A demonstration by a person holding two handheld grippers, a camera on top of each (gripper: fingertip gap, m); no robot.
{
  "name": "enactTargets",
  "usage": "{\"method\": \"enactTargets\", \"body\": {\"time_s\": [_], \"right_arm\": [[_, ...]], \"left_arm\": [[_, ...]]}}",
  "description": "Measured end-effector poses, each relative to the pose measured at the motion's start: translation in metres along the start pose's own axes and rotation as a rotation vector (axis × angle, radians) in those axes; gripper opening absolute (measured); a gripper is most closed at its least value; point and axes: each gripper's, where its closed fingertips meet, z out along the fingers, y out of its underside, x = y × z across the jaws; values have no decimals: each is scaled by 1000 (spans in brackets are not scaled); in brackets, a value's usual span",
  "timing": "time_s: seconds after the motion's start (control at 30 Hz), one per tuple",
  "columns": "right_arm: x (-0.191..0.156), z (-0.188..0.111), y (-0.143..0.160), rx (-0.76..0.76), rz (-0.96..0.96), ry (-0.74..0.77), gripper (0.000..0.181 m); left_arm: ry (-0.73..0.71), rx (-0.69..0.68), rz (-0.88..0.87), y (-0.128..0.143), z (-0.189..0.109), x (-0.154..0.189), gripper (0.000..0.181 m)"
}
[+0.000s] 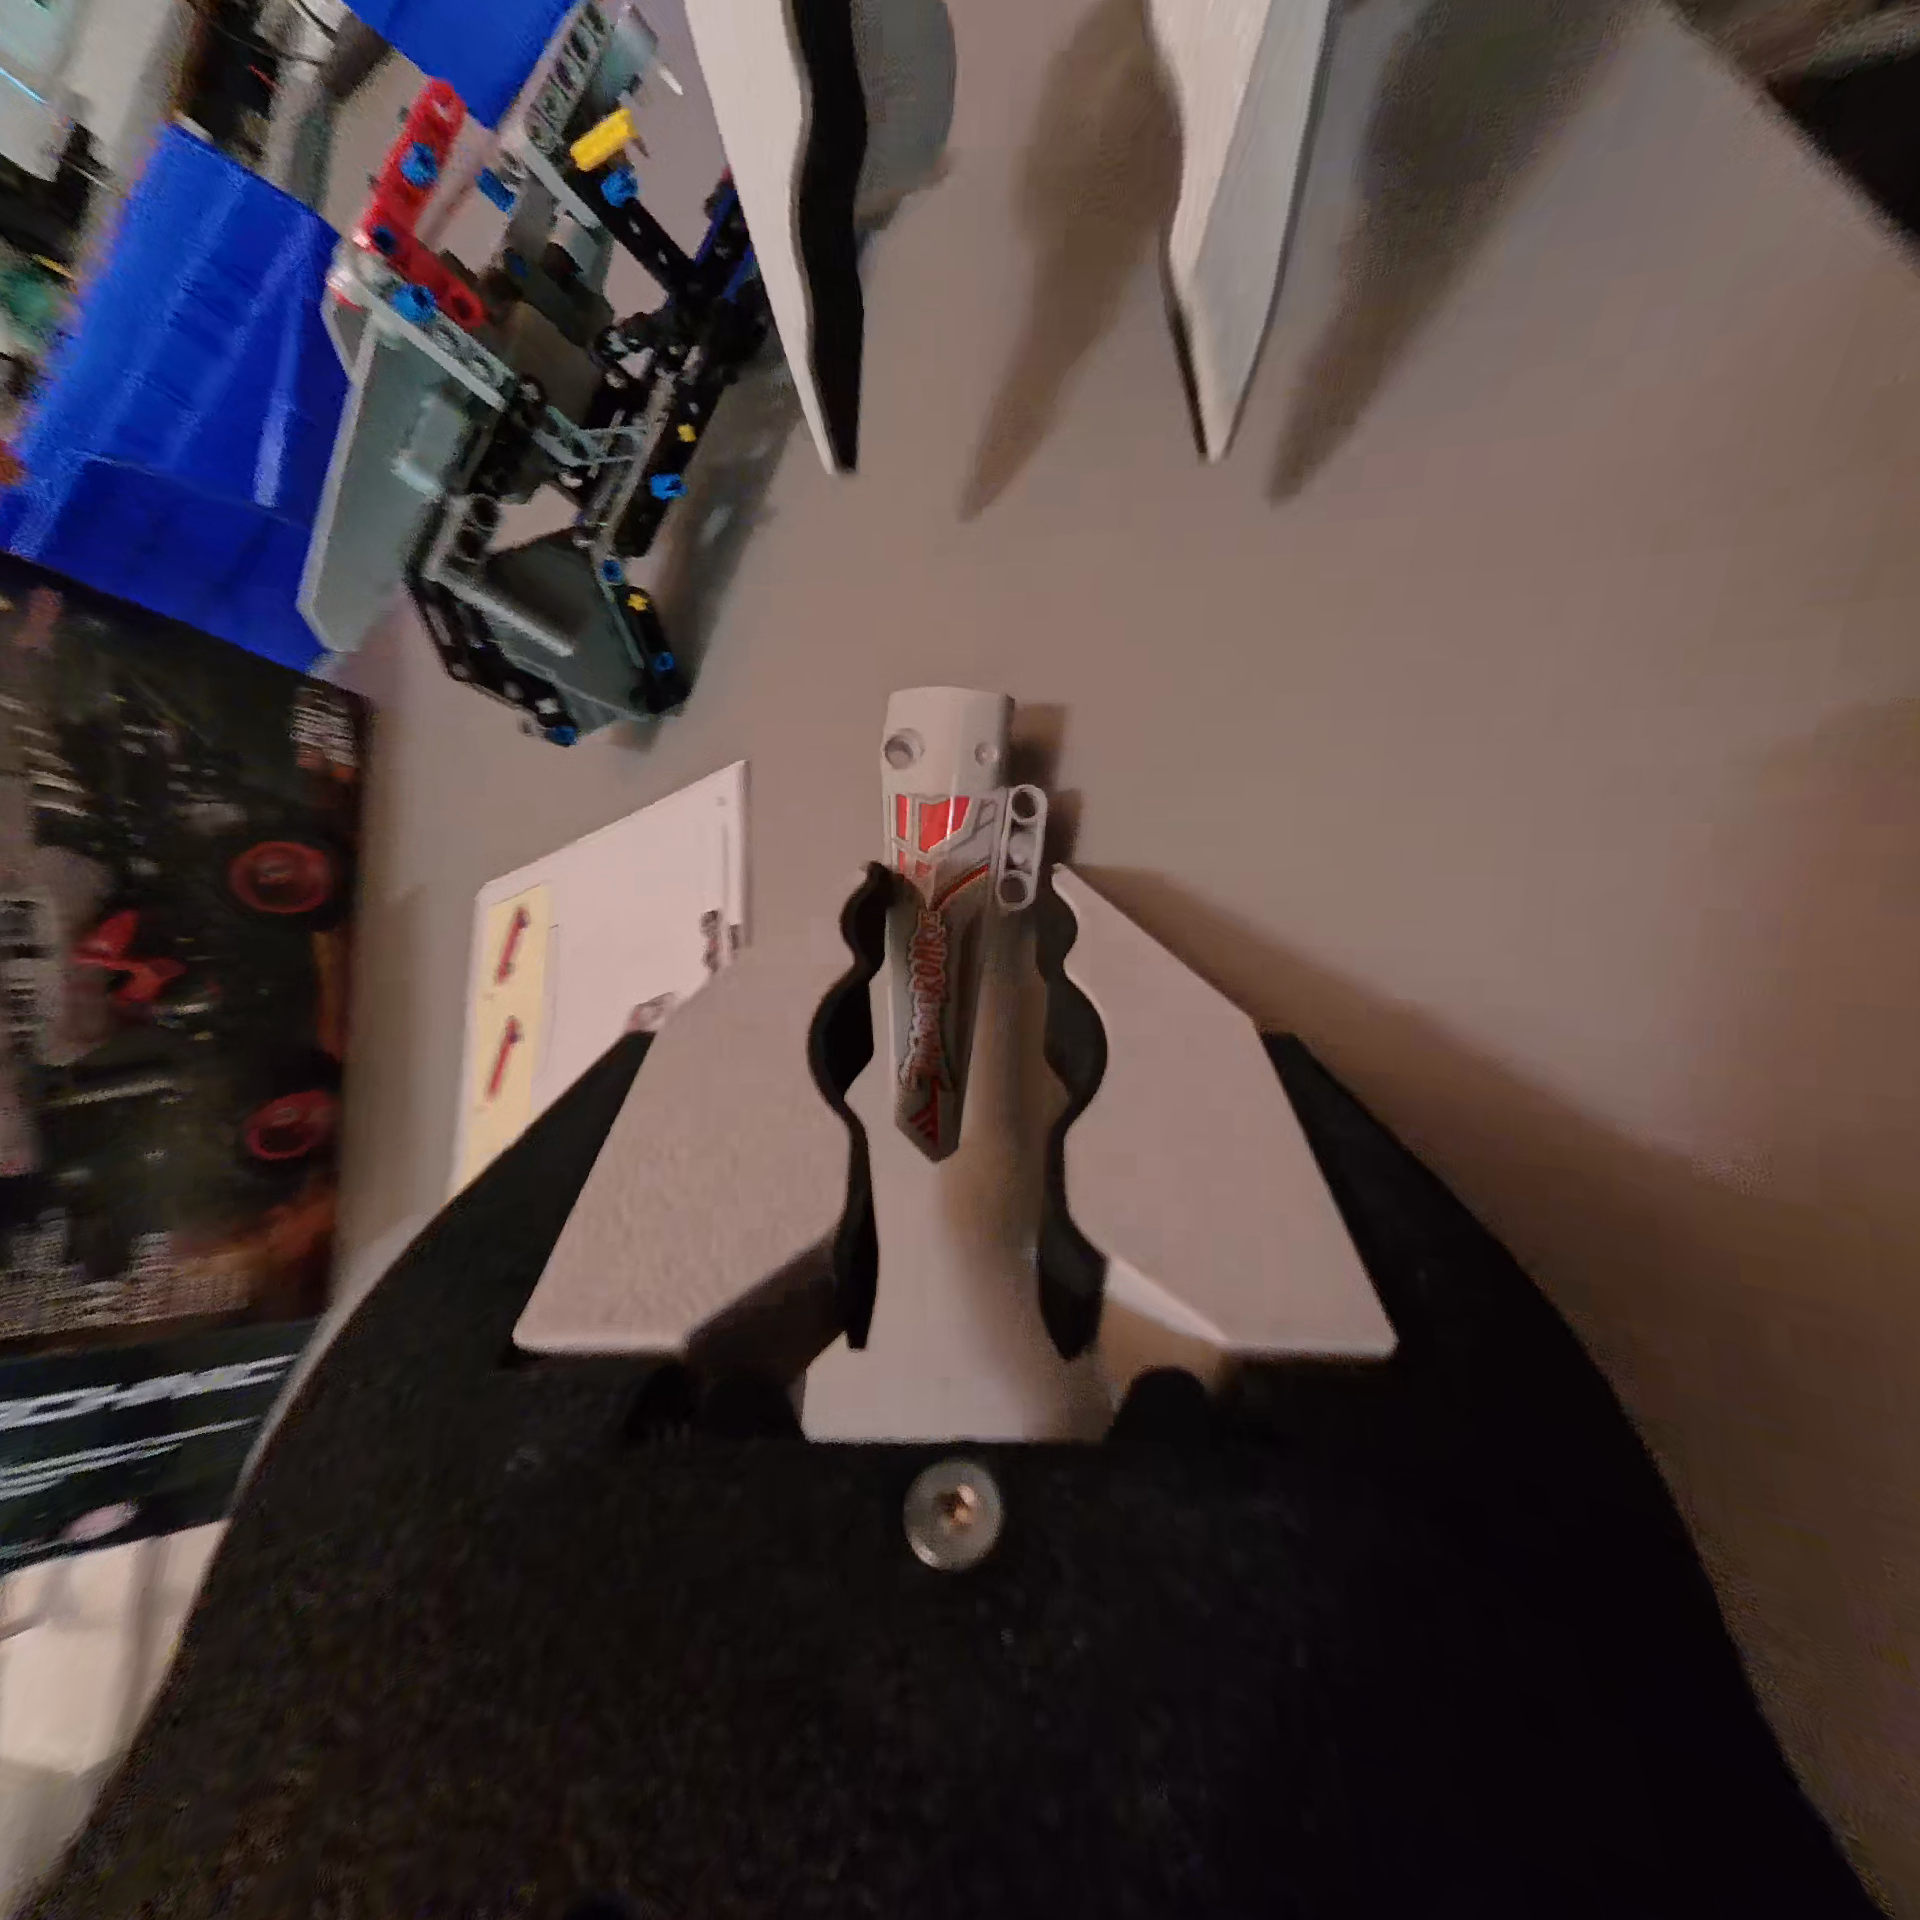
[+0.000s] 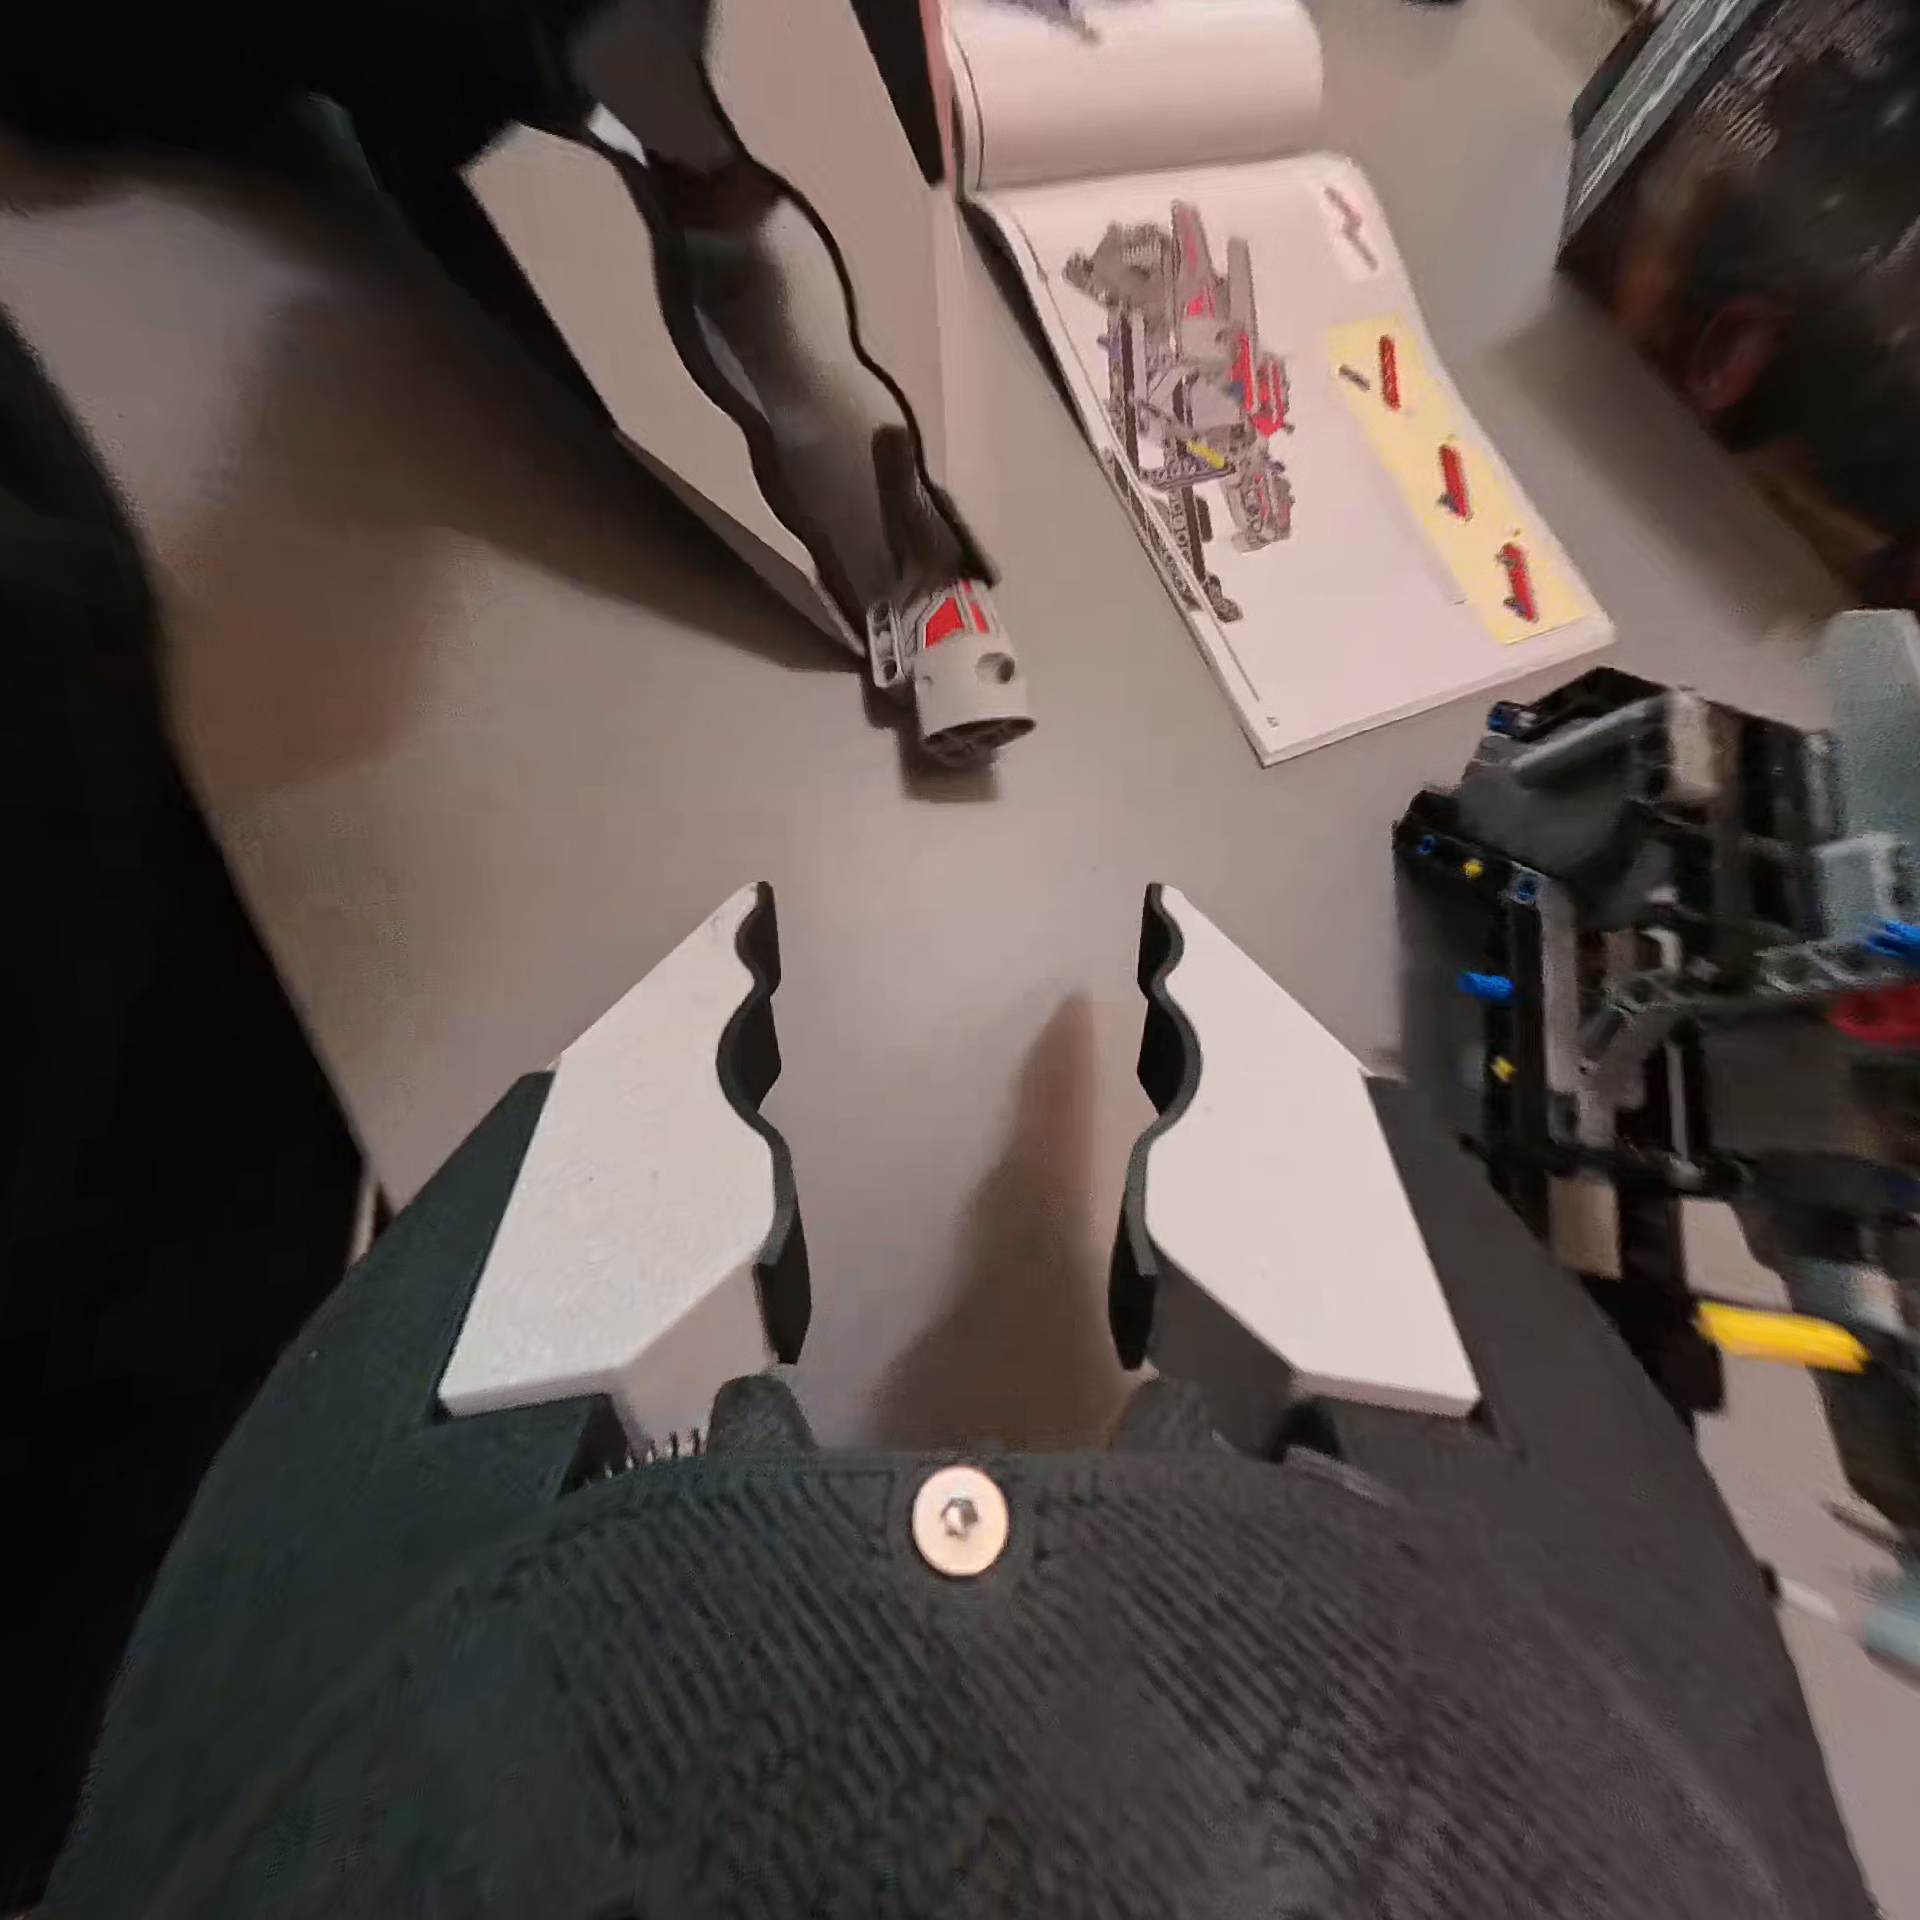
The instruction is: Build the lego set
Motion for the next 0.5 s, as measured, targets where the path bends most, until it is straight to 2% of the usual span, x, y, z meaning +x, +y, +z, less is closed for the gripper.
{"method": "enactTargets", "body": {"time_s": [0.07,0.13,0.3,0.5], "right_arm": [[-6,18,-2,-9,0,-68,68],[-1,30,-7,-8,-1,-69,63],[4,48,-22,47,56,-143,53],[9,61,-24,37,-8,-128,47]], "left_arm": [[-107,-12,108,4,-5,-10,26],[-166,-5,165,6,-8,-13,26],[-224,11,164,12,-6,-22,26],[-256,11,163,17,-7,-30,26]]}}
